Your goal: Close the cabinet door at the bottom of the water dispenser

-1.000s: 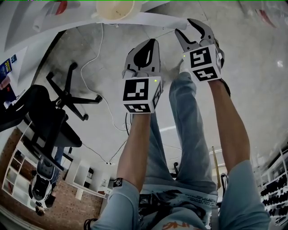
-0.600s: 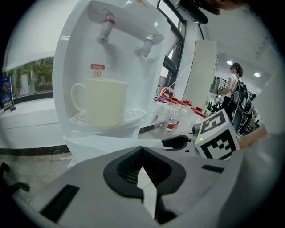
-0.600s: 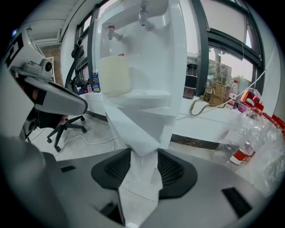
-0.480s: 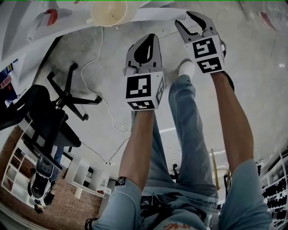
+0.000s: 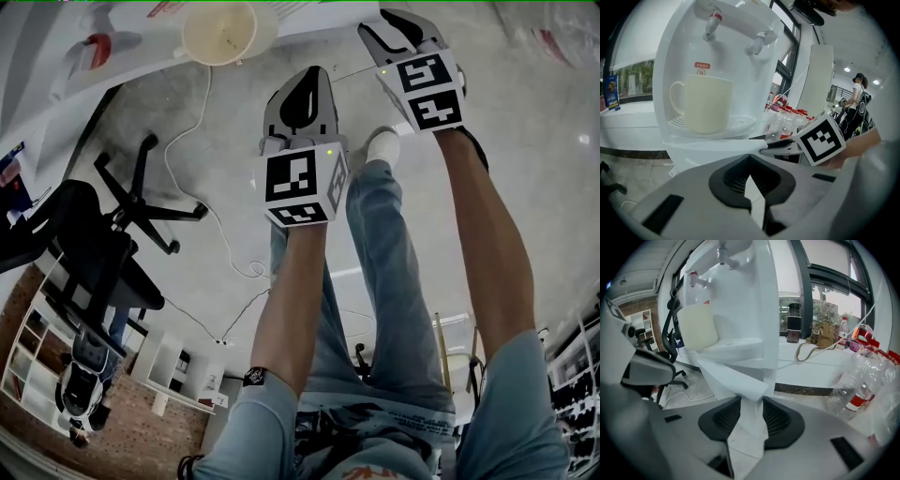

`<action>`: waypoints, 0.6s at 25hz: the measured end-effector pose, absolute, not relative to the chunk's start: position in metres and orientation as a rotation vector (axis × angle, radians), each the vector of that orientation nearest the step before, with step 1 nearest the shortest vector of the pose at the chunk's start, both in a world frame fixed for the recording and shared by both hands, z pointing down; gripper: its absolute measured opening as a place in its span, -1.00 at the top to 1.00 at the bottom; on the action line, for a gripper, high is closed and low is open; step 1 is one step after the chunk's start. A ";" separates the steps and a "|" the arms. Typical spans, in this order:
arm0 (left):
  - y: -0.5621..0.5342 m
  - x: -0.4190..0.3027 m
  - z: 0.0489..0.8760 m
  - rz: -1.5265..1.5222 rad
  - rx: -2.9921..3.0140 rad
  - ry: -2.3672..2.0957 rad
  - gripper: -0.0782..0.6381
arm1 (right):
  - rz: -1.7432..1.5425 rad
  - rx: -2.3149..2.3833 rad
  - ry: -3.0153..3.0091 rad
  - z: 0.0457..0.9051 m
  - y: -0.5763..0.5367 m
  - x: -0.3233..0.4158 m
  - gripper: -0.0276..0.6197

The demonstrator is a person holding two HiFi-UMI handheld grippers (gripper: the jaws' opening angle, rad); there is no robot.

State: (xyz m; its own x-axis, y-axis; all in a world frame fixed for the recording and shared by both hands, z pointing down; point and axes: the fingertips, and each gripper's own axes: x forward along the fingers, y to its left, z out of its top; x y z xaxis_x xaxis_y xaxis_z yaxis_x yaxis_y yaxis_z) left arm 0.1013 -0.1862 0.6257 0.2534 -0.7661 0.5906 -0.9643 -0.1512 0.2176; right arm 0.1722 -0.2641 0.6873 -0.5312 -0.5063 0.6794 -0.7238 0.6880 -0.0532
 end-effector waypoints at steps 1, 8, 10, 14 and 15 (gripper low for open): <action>-0.188 0.101 0.626 0.453 1.970 -1.570 0.73 | 0.451 0.945 -2.257 0.687 -0.268 0.172 0.42; -0.195 0.103 0.626 0.403 1.941 -1.612 0.73 | 0.503 0.956 -2.278 0.687 -0.289 0.168 0.48; -0.198 0.104 0.623 0.404 1.945 -1.632 0.73 | 0.499 0.956 -2.279 0.686 -0.296 0.167 0.49; -0.199 0.104 0.621 0.448 1.963 -1.658 0.73 | 0.510 0.975 -2.284 0.686 -0.309 0.165 0.50; -0.199 0.103 0.621 0.464 1.967 -1.665 0.73 | 0.513 0.983 -2.285 0.686 -0.312 0.164 0.50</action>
